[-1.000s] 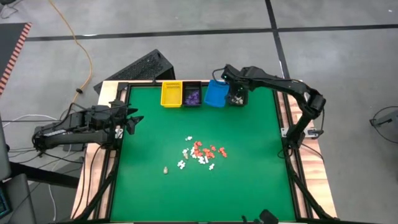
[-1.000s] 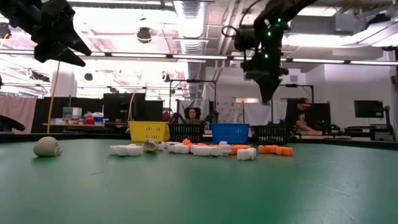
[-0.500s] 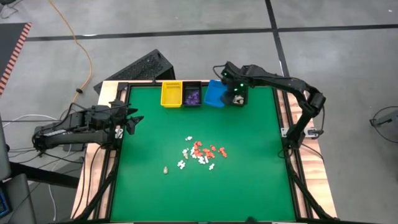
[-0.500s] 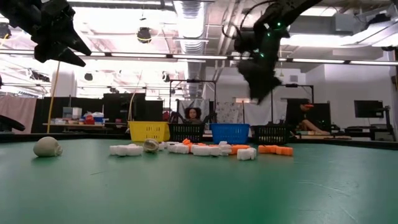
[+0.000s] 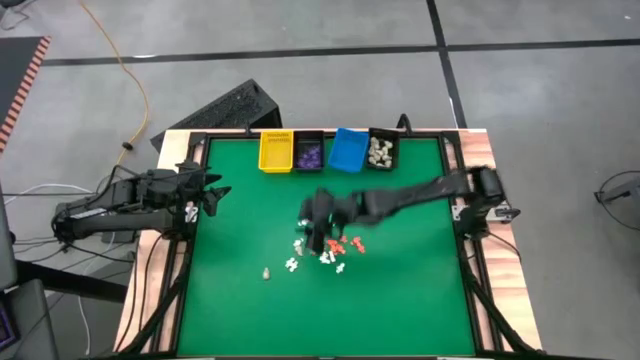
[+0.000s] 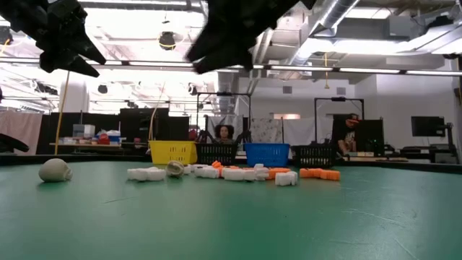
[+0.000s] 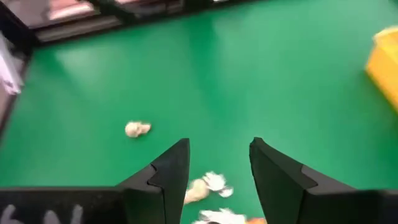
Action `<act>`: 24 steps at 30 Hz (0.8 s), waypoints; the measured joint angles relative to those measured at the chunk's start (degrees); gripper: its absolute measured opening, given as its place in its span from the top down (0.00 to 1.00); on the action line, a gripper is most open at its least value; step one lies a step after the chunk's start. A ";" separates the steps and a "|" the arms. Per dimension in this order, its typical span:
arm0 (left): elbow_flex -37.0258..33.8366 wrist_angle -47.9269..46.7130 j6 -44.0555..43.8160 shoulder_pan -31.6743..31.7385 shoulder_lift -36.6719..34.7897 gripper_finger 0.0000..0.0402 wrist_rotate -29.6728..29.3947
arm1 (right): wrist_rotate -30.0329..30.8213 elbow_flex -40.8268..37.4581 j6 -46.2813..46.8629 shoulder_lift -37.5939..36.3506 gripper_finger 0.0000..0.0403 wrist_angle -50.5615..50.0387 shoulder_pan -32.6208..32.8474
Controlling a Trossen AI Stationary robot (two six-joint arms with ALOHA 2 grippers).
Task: Sort Halloween decoration
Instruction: Put the white skull toy into the right black basket
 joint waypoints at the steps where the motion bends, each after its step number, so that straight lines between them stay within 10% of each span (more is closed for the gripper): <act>1: 0.00 -0.02 0.00 0.02 0.02 0.36 0.00 | 2.27 -0.05 1.43 1.47 0.53 0.64 1.98; 11: 0.00 0.01 0.00 0.02 0.04 0.36 -0.04 | 21.18 -0.09 17.48 14.20 0.57 6.05 12.28; 24: 0.00 -0.25 0.00 0.02 0.04 0.36 -0.30 | 22.33 1.65 26.60 23.55 0.57 12.38 9.51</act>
